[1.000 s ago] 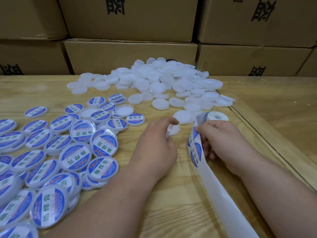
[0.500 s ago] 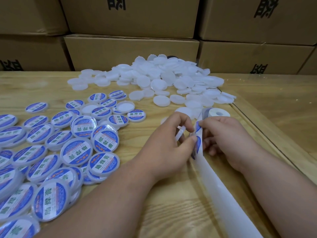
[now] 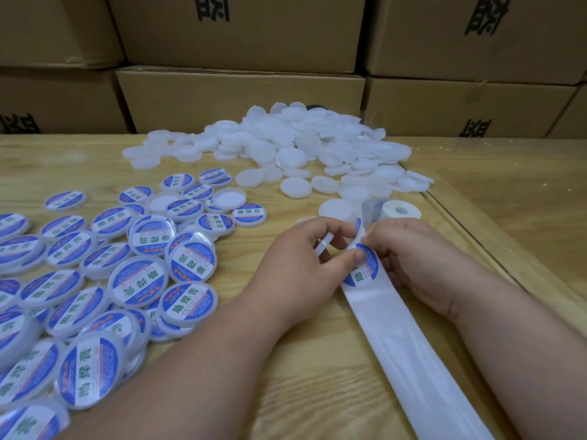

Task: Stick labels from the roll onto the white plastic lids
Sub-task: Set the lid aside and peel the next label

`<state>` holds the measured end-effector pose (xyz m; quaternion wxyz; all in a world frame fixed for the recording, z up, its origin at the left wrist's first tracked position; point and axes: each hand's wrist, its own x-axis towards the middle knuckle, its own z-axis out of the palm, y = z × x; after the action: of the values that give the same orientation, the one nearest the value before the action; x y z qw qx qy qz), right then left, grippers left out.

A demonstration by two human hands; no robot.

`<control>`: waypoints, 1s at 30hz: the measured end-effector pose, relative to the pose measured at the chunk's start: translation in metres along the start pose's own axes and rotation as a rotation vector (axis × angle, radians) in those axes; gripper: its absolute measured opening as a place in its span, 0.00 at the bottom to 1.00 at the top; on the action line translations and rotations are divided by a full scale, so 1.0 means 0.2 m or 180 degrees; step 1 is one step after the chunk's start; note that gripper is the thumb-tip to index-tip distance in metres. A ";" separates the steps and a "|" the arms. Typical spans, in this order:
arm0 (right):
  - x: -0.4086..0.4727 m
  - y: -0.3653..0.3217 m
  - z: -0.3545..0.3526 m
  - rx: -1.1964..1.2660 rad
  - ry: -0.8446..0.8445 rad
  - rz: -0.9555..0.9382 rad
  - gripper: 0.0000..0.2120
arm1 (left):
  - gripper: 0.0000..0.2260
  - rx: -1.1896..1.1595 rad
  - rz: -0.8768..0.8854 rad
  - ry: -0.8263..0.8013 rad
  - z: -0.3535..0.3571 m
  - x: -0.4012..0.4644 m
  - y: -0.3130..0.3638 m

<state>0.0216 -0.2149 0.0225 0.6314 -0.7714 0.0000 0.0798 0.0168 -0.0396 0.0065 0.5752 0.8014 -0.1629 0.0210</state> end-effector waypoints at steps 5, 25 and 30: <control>0.01 0.01 0.01 0.0016 0.0103 -0.0043 0.06 | 0.06 0.0178 0.0031 0.0021 0.01 0.00 -0.01; 0.01 0.02 0.02 -0.0158 0.0143 -0.0030 0.12 | 0.16 -0.0127 0.0056 -0.0074 0.00 0.01 -0.02; 0.01 0.02 0.03 -0.0153 0.0131 -0.0089 0.10 | 0.16 -0.0100 0.0059 -0.0102 0.00 0.01 -0.03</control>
<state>0.0226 -0.2105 0.0180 0.6135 -0.7877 0.0003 0.0551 0.0202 -0.0391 0.0019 0.5848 0.7909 -0.1799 0.0109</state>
